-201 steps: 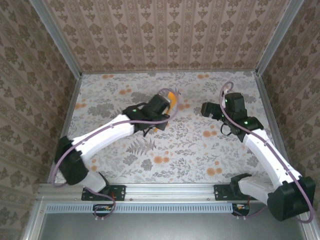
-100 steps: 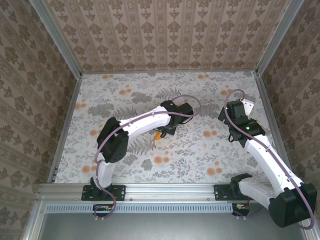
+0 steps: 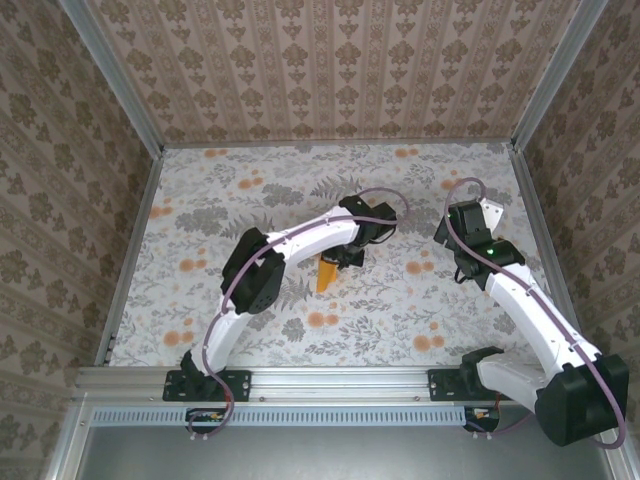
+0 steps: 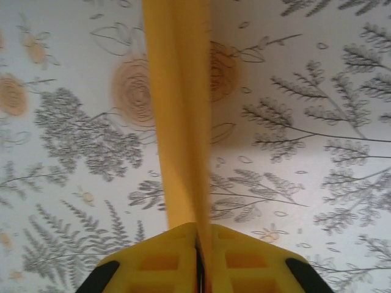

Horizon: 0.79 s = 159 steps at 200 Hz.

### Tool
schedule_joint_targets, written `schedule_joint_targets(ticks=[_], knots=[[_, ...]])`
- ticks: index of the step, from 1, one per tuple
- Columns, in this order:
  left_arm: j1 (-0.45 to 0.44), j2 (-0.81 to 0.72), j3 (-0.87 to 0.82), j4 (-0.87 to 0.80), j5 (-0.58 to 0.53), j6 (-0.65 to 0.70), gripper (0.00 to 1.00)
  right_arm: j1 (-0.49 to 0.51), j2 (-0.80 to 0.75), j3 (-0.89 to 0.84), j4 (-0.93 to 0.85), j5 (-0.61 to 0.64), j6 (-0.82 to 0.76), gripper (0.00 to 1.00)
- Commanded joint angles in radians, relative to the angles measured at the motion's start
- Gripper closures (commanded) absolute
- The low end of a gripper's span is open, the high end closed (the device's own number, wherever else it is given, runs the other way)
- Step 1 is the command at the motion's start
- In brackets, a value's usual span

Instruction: Fold a paper plane with a square sheet of paper (fold left side to right side)

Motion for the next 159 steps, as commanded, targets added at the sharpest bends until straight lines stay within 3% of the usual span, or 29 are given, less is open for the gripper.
schedule_joint_targets(ticks=[1, 44, 61, 80, 105, 138, 159], knots=[[0.026, 0.002, 0.026, 0.083, 0.15, 0.038, 0.74, -0.003, 0.01, -0.005, 0.013, -0.056, -0.039, 0.0], [0.082, -0.118, -0.099, 0.334, 0.378, 0.112, 0.55, -0.004, 0.016, -0.004, 0.083, -0.327, -0.14, 0.0], [0.114, -0.23, -0.25, 0.512, 0.469, 0.129, 0.47, -0.004, 0.033, -0.001, 0.108, -0.455, -0.167, 0.02], [0.17, -0.361, -0.433, 0.692, 0.553, 0.121, 0.36, -0.002, 0.072, 0.003, 0.144, -0.608, -0.182, 0.1], [0.256, -0.484, -0.607, 0.779, 0.586, 0.141, 0.32, 0.018, 0.148, 0.005, 0.205, -0.758, -0.155, 0.19], [0.377, -0.568, -0.815, 0.917, 0.703, 0.128, 0.32, 0.098, 0.26, 0.001, 0.332, -0.839, -0.113, 0.2], [0.412, -0.583, -0.884, 0.953, 0.723, 0.132, 0.32, 0.146, 0.389, 0.024, 0.445, -0.908, -0.062, 0.21]])
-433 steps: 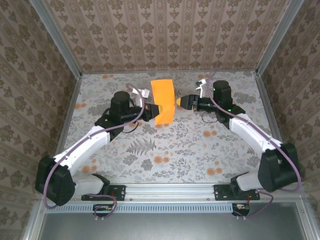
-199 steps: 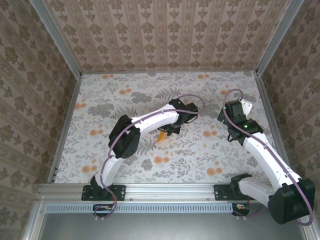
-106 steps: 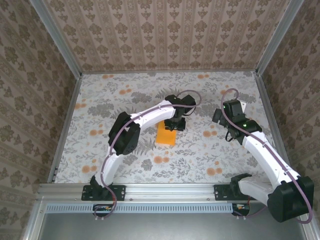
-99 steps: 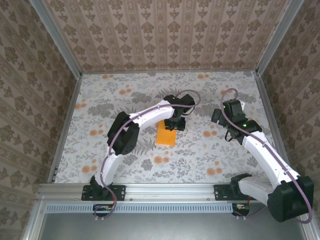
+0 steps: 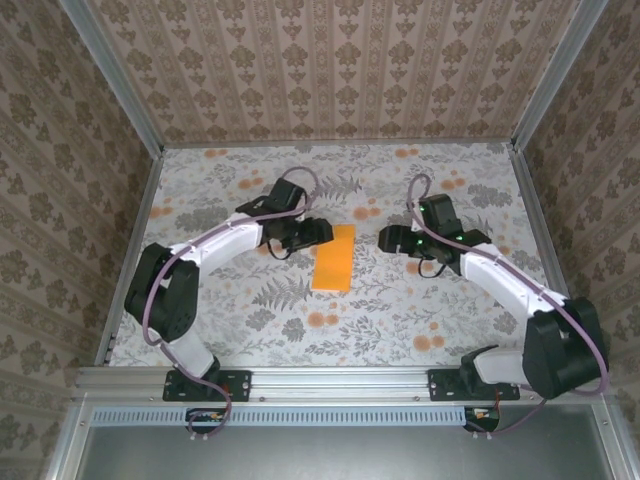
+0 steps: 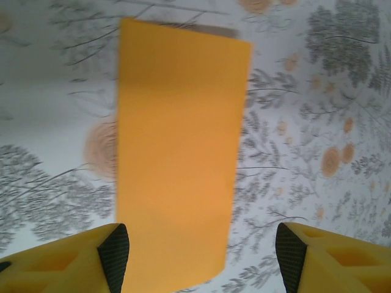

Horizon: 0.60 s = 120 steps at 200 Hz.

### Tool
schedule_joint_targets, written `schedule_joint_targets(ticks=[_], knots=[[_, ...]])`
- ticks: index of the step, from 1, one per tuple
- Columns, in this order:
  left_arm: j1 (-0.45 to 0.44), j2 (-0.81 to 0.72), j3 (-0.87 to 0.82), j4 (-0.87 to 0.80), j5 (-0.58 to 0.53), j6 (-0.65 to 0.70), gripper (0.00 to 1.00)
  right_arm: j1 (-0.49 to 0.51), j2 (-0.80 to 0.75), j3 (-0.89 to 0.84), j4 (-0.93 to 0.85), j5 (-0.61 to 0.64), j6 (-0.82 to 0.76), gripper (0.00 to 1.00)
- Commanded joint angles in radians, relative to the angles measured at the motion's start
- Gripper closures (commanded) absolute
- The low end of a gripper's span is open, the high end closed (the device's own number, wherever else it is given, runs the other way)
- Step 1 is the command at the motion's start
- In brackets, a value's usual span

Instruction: Fold a paper plane with a square sheet of paper (fold left side to right side)

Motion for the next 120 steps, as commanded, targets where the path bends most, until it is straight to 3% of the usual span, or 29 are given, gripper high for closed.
schedule_joint_targets(ticks=[1, 50, 120], knots=[[0.023, -0.017, -0.077, 0.098, 0.092, 0.016, 0.32, 0.047, 0.122, 0.025, 0.161, -0.14, 0.066, 0.21], [0.057, 0.027, -0.136, 0.129, 0.111, 0.01, 0.33, 0.114, 0.4, 0.189, 0.279, -0.168, 0.091, 0.27], [0.058, 0.086, -0.119, 0.12, 0.127, 0.015, 0.33, 0.114, 0.627, 0.367, 0.246, -0.165, 0.05, 0.28]])
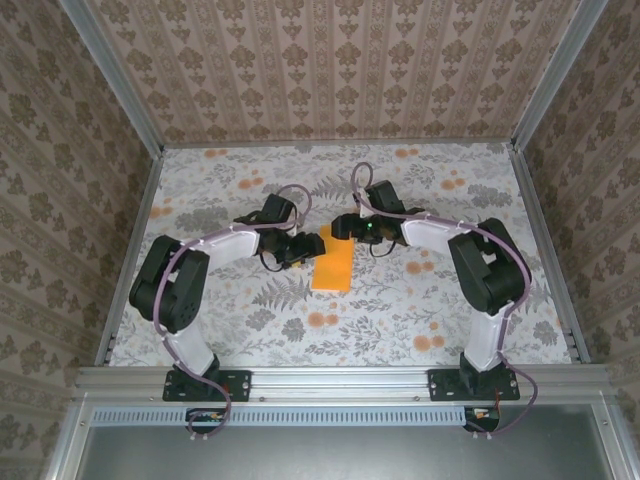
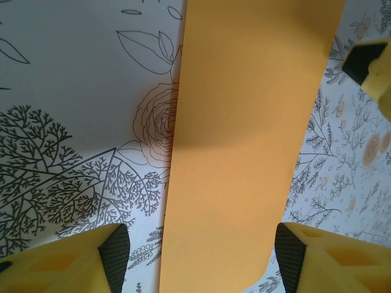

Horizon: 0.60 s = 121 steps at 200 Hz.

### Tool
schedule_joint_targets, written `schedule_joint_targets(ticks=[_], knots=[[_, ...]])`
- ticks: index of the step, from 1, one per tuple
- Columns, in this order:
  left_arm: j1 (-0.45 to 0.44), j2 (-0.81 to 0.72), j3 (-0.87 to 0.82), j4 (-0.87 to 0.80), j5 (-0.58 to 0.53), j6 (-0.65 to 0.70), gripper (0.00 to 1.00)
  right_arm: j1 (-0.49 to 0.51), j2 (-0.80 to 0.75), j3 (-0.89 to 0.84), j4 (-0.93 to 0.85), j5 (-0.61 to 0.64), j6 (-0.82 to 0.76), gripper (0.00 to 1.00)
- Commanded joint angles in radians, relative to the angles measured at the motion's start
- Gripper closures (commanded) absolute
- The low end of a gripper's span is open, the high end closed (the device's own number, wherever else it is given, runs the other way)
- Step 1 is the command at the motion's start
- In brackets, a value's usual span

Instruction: Fold a paper plane with a square sheet of paper (fold left side to right side)

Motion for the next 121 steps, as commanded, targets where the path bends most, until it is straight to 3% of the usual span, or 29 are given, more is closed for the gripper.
schedule_joint_targets(ticks=[1, 38, 121], knots=[[0.005, 0.024, 0.008, 0.001, 0.023, 0.015, 0.33, -0.001, 0.064, 0.05, -0.006, -0.015, -0.024, 0.28], [0.004, 0.05, 0.022, -0.006, 0.038, 0.019, 0.33, -0.002, 0.111, 0.086, -0.081, 0.039, -0.062, 0.3], [-0.013, 0.12, 0.049, 0.06, 0.12, -0.024, 0.4, -0.008, 0.12, 0.062, -0.064, 0.005, -0.07, 0.31]])
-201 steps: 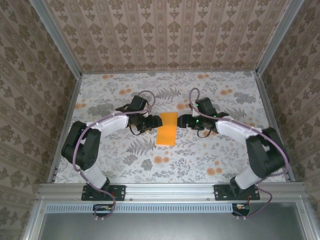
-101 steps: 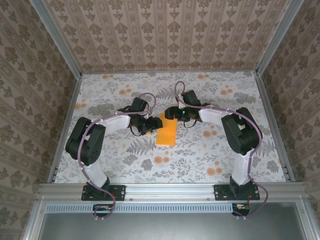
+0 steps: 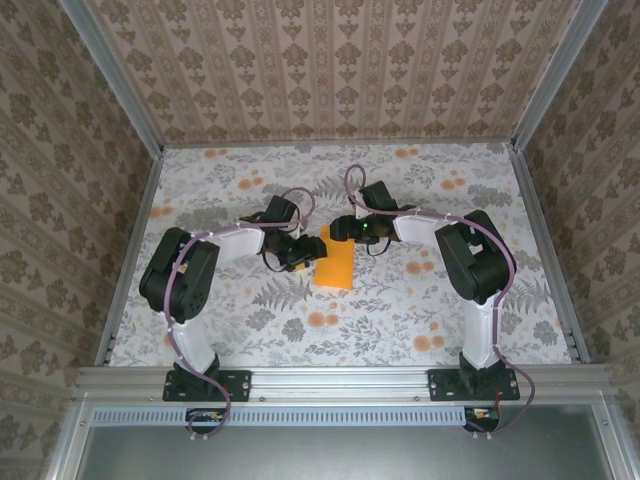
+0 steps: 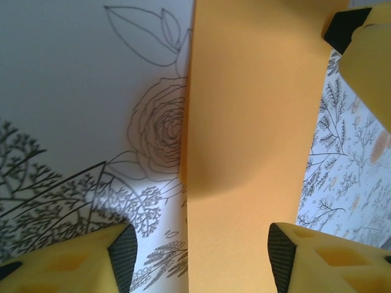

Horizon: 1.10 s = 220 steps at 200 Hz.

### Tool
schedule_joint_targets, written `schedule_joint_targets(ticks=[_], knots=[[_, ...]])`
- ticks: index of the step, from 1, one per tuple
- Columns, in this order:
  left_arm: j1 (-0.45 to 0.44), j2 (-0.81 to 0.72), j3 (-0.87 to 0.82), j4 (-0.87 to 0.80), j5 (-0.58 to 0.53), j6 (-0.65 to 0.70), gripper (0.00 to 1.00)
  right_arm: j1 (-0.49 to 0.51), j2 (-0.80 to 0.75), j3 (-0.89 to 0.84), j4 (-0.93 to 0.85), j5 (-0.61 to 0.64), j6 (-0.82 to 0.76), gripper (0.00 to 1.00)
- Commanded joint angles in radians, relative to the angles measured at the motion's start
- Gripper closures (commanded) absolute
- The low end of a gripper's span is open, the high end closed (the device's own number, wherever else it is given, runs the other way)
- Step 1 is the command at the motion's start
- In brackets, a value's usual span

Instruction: Fold a paper plane with a square sheet of paper (fold left side to right side)

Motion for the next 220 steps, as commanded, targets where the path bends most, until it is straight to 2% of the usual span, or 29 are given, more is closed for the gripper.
schedule_joint_targets(ticks=[1, 40, 100, 124, 157, 181, 220], knots=[[-0.013, 0.035, 0.024, 0.038, 0.05, -0.019, 0.41, -0.006, 0.023, -0.004, -0.03, -0.011, -0.018, 0.31], [-0.013, 0.029, 0.022, 0.046, 0.048, -0.034, 0.49, -0.006, 0.027, -0.002, -0.028, -0.017, -0.018, 0.31], [-0.013, -0.004, -0.003, 0.049, 0.023, -0.061, 0.87, -0.006, 0.003, -0.013, -0.004, -0.009, -0.029, 0.29], [-0.018, -0.015, -0.016, 0.066, 0.029, -0.084, 0.97, -0.008, -0.048, -0.032, 0.037, -0.006, -0.059, 0.25], [-0.025, -0.033, -0.045, 0.108, 0.024, -0.159, 1.0, -0.007, -0.212, -0.125, 0.056, 0.06, -0.161, 0.17], [-0.03, -0.044, -0.067, 0.133, 0.021, -0.218, 1.0, 0.015, -0.374, -0.27, 0.084, 0.107, -0.228, 0.14], [-0.033, -0.055, -0.1, 0.171, 0.027, -0.269, 1.0, 0.18, -0.607, -0.522, 0.145, 0.29, -0.309, 0.11]])
